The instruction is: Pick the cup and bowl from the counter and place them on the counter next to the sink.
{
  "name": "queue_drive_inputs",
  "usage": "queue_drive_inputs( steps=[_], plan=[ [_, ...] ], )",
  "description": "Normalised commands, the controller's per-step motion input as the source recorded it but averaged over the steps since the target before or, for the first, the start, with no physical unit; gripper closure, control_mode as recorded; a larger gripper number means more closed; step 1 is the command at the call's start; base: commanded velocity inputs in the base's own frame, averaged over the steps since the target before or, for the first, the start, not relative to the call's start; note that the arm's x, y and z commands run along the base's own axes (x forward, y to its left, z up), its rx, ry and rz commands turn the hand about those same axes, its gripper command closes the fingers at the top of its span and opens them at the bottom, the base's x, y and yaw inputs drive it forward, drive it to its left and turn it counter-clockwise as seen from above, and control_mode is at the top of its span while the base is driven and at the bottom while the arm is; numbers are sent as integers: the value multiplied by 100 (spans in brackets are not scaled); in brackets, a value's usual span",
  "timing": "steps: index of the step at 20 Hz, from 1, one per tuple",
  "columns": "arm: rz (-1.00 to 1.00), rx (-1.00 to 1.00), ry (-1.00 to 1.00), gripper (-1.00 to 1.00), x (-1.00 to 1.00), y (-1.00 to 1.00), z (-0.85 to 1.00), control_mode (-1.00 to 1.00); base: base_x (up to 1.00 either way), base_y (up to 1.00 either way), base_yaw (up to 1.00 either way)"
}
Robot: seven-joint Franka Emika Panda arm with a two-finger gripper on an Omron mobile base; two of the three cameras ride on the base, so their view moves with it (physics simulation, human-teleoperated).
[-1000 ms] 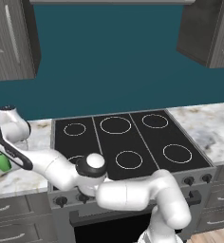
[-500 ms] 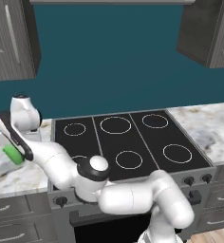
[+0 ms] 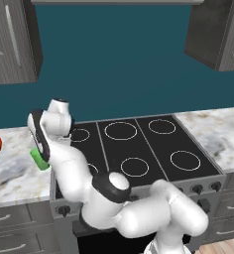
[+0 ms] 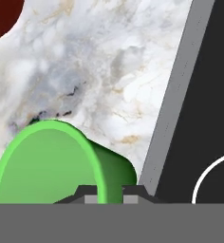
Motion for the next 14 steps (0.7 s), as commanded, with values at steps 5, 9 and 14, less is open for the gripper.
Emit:
queue_drive_inputs(
  steps=[5,9,14],
  plan=[
    [5,12,-5,100,7,-94,16,-100,0,0,0],
    [14,5,-5,100,18,-74,44,-100,0,0,0],
    [22,1,-7,100,8,-41,69,-100,0,0,0]
  ],
)
